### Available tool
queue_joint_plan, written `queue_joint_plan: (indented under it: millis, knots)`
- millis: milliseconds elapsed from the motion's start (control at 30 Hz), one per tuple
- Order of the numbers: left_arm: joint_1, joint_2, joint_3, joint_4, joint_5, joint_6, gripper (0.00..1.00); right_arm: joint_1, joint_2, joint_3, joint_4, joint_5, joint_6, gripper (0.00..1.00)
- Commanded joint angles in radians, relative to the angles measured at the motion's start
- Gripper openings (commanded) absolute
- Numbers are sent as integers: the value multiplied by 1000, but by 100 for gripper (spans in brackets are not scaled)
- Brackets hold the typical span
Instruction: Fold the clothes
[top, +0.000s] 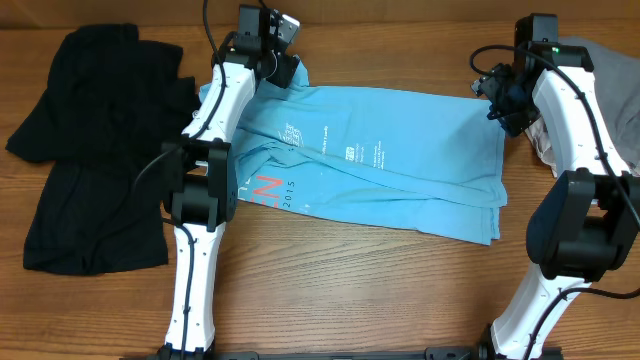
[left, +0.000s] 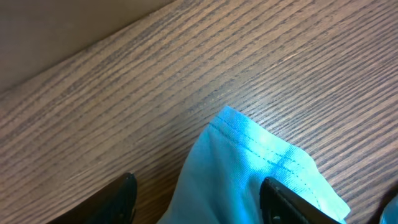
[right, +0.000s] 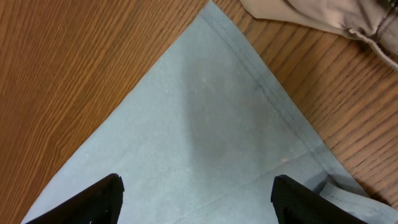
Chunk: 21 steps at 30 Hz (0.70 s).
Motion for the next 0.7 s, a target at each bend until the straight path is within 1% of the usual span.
queue_joint_plan:
  millis: [0, 167, 333, 367, 400, 467, 533, 567, 600, 667]
  knots:
    - [3, 24, 5, 3, 14, -46, 65, -1, 6, 14, 3, 13, -6, 80]
    - [13, 47, 5, 10, 14, -68, 66, -1, 6, 14, 3, 13, -6, 81]
    - [15, 67, 5, 4, 15, -81, 62, -1, 6, 14, 3, 13, -6, 81]
    - [15, 67, 5, 1, 15, -81, 57, -1, 6, 14, 4, 13, -6, 80]
    - [15, 67, 5, 1, 15, -86, 50, -1, 6, 14, 3, 13, -6, 80]
    - [15, 66, 6, 2, 14, -93, 29, -1, 6, 14, 3, 13, -6, 81]
    - [15, 66, 10, 5, 14, -113, 13, -1, 6, 14, 1, 13, -6, 80]
    - [15, 65, 12, 4, 14, -124, 7, -1, 6, 14, 0, 13, -6, 80]
    - [15, 62, 17, 0, 11, -143, 4, -1, 6, 14, -1, 13, -6, 80]
    - [15, 47, 27, -9, 3, -176, 4, -1, 6, 14, -3, 13, -7, 80]
